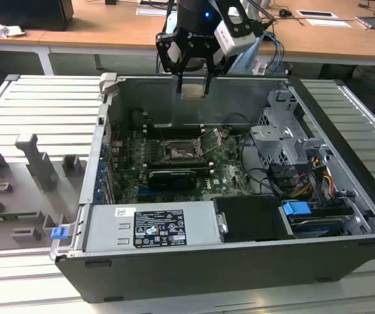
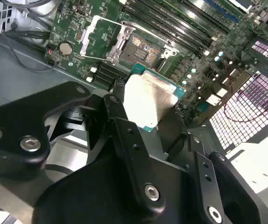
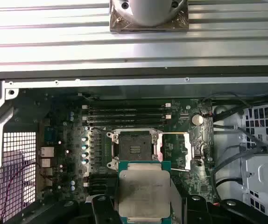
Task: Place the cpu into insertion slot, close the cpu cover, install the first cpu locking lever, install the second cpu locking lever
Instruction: 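Place the cpu into insertion slot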
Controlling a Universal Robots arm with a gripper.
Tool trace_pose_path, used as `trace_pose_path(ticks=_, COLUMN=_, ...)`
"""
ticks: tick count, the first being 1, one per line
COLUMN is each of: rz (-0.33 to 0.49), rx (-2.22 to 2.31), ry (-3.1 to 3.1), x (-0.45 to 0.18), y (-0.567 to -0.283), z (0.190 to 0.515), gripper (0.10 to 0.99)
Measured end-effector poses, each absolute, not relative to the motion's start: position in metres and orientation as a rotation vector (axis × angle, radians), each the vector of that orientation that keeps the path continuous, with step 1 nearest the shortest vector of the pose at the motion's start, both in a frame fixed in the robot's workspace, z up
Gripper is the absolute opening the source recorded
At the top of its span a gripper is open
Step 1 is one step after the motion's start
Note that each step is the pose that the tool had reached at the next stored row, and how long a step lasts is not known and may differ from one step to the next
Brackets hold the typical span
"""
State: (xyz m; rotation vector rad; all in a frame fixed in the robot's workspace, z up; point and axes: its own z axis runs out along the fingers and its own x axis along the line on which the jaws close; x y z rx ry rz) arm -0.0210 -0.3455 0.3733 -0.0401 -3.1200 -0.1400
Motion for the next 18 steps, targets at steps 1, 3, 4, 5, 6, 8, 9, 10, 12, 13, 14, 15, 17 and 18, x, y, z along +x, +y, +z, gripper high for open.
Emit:
trace_pose_path(ticks=1, rz=-0.140, rx=-0.044, ry=-3.120, x=-0.0210, y=-0.3455, z=0.3733, gripper=0.529)
trace_pose_path(ticks=3, rz=-0.140, rx=-0.070, ry=-3.120, x=-0.0210, y=-0.3455, z=0.3733, gripper=0.529)
trace_pose_path(ticks=4, rz=-0.140, rx=-0.088, ry=-3.120, x=-0.0210, y=-0.3455, z=0.3733, gripper=0.529)
trace_pose_path(ticks=5, rz=-0.140, rx=-0.098, ry=-3.120, x=-0.0210, y=-0.3455, z=0.3733, gripper=0.529)
trace_pose_path(ticks=6, rz=-0.140, rx=-0.103, ry=-3.120, x=-0.0210, y=-0.3455, z=0.3732, gripper=0.529)
trace_pose_path(ticks=8, rz=-0.141, rx=-0.108, ry=-3.120, x=-0.0211, y=-0.3455, z=0.3725, gripper=0.529)
trace_pose_path(ticks=9, rz=-0.141, rx=-0.108, ry=-3.120, x=-0.0211, y=-0.3455, z=0.3720, gripper=0.529)
trace_pose_path(ticks=10, rz=-0.140, rx=-0.108, ry=-3.120, x=-0.0211, y=-0.3455, z=0.3713, gripper=0.529)
trace_pose_path(ticks=12, rz=-0.140, rx=-0.113, ry=-3.120, x=-0.0210, y=-0.3455, z=0.3706, gripper=0.529)
trace_pose_path(ticks=13, rz=-0.140, rx=-0.118, ry=-3.120, x=-0.0211, y=-0.3455, z=0.3704, gripper=0.529)
trace_pose_path(ticks=14, rz=-0.140, rx=-0.123, ry=-3.120, x=-0.0210, y=-0.3455, z=0.3704, gripper=0.529)
trace_pose_path(ticks=15, rz=-0.141, rx=-0.127, ry=-3.120, x=-0.0211, y=-0.3455, z=0.3703, gripper=0.529)
trace_pose_path(ticks=17, rz=-0.141, rx=-0.139, ry=-3.120, x=-0.0210, y=-0.3455, z=0.3702, gripper=0.529)
trace_pose_path(ticks=18, rz=-0.141, rx=-0.145, ry=-3.120, x=-0.0210, y=-0.3455, z=0.3702, gripper=0.529)
